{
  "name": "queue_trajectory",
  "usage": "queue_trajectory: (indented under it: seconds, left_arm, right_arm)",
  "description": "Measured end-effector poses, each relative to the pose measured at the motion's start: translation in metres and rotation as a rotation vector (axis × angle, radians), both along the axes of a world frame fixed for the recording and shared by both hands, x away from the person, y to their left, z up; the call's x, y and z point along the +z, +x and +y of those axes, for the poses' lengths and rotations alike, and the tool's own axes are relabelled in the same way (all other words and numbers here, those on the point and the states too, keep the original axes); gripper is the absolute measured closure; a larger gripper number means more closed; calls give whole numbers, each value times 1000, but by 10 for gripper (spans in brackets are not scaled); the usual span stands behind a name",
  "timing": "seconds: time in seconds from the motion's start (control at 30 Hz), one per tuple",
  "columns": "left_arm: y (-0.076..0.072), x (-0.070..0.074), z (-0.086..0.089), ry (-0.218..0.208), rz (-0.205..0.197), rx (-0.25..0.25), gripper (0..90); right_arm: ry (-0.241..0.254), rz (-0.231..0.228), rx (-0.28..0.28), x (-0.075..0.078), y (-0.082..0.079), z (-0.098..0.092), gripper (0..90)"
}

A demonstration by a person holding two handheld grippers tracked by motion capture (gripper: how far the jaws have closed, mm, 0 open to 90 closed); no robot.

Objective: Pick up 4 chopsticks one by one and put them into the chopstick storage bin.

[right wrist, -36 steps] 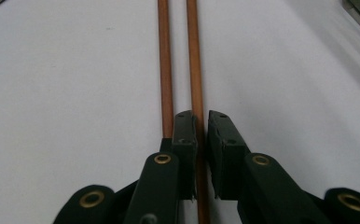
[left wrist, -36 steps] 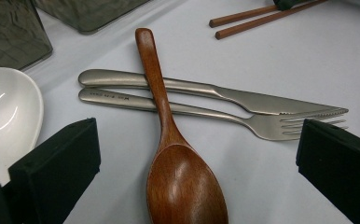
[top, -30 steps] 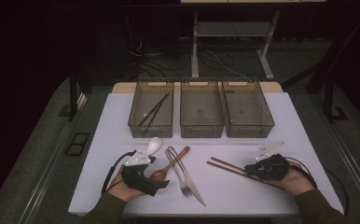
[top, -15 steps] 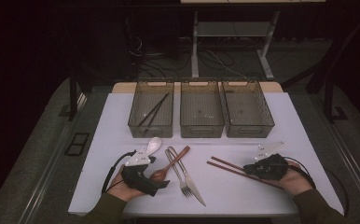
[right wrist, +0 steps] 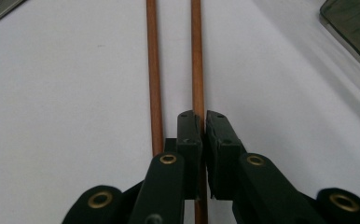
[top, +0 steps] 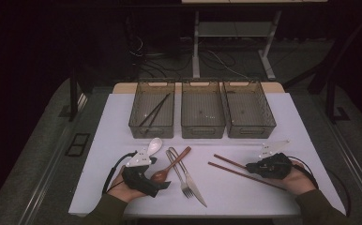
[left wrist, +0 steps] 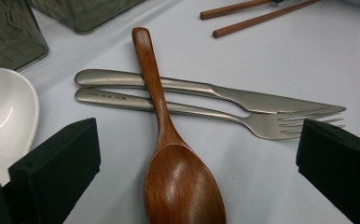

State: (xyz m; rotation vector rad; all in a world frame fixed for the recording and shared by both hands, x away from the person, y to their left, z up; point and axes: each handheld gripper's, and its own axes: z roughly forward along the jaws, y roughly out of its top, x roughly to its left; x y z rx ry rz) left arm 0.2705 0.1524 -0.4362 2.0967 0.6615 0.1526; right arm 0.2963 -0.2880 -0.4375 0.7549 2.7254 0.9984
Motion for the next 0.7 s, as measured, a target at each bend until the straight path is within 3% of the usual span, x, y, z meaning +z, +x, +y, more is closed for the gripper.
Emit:
queue_trajectory:
  seconds: [0.7]
  left_arm:
    - [0, -1, 3, -24, -1, -7, 0]
  right_arm:
    - [66, -30, -10, 11, -1, -6, 847]
